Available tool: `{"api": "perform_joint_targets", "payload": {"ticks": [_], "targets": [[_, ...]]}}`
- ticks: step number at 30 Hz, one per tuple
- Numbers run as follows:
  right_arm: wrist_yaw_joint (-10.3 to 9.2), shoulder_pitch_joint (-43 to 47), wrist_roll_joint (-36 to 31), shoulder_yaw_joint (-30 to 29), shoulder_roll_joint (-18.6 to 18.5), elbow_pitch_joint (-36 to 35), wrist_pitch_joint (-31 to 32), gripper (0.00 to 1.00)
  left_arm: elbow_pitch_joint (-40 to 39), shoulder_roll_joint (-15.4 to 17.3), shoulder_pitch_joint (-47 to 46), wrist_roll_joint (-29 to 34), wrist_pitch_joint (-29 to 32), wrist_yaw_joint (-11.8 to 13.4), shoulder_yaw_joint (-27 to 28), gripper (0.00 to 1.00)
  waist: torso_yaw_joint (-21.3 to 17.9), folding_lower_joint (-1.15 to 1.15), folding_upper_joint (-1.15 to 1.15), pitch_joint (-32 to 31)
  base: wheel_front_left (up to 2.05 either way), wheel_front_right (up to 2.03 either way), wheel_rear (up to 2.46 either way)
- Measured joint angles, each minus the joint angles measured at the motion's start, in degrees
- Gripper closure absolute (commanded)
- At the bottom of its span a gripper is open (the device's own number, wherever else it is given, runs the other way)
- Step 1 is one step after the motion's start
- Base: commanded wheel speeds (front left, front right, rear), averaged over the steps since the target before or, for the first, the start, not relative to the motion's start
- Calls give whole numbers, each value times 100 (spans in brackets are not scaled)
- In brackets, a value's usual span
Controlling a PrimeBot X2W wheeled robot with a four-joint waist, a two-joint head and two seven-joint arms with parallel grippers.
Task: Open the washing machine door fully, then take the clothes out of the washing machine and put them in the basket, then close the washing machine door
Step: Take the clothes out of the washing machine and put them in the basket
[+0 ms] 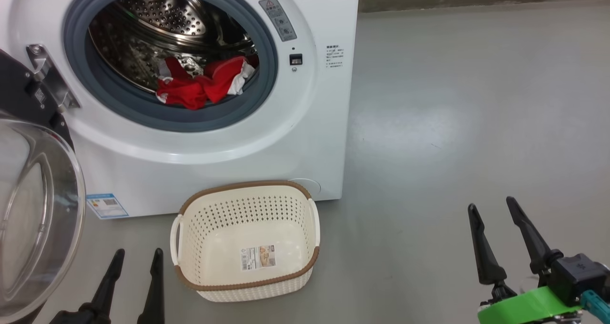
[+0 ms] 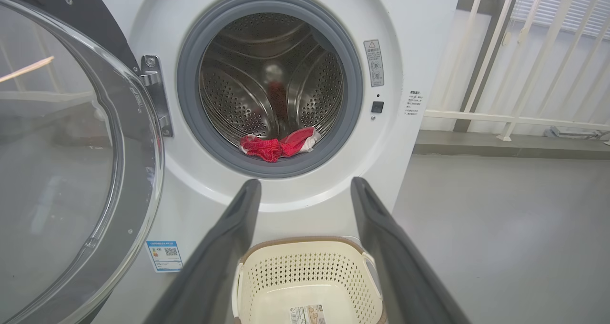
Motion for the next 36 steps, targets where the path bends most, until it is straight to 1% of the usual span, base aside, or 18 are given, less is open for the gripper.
{"api": "perform_joint_targets", "payload": {"ticks": [12,18,24,26,36], "targets": [[0,108,-8,30,8,24,0,0,-53,-30,-3,-9,0,-1,-10,0,46,0,0,19,174,-174,0],[0,105,-8,83,9,57,0,0,-136,-31,-4,-45,0,-8,-10,0,46,0,0,86,123,-123,0],[0,81,-8,109,10,78,0,0,-118,-73,-15,-63,0,-8,33,0,44,0,0,138,52,-52,0],[0,80,-8,111,10,81,0,0,-111,-120,-27,-165,0,-8,30,0,39,0,0,138,2,-2,0],[0,80,1,143,11,92,0,0,-70,-119,-27,-77,0,8,26,0,11,0,0,126,0,0,0]]}}
